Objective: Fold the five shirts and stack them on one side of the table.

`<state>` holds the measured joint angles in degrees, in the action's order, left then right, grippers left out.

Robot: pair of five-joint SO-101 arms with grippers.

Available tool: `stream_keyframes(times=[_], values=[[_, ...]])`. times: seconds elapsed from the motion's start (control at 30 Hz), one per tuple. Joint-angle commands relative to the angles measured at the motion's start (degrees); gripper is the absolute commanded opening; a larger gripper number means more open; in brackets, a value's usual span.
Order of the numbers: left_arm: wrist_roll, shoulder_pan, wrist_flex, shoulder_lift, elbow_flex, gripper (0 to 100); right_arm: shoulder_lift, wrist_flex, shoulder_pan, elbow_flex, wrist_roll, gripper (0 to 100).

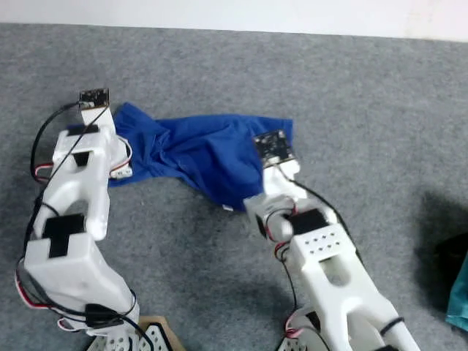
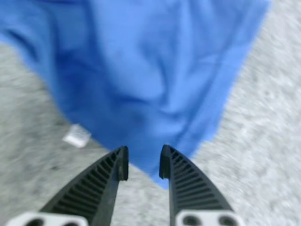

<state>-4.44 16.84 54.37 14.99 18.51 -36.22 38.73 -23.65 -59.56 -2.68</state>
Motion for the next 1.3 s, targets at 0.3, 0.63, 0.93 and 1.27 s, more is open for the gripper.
stream_keyframes(times=[0.3,0.63,0.93,1.27], values=[[0.0,-0.22,-14.68,-15.69,18.95,1,24.22,2.42,8.75,20.7,4.22,19.5],[0.0,-0.22,-14.68,-15.69,18.95,1,31.16,-9.45,9.27,22.37,4.22,19.5],[0.0,-0.31,-14.77,-15.69,18.95,1,45.58,-13.14,11.74,36.88,4.22,19.5],[0.0,-0.57,-14.77,-15.69,19.12,1,55.16,-13.05,14.29,48.04,4.22,17.4]])
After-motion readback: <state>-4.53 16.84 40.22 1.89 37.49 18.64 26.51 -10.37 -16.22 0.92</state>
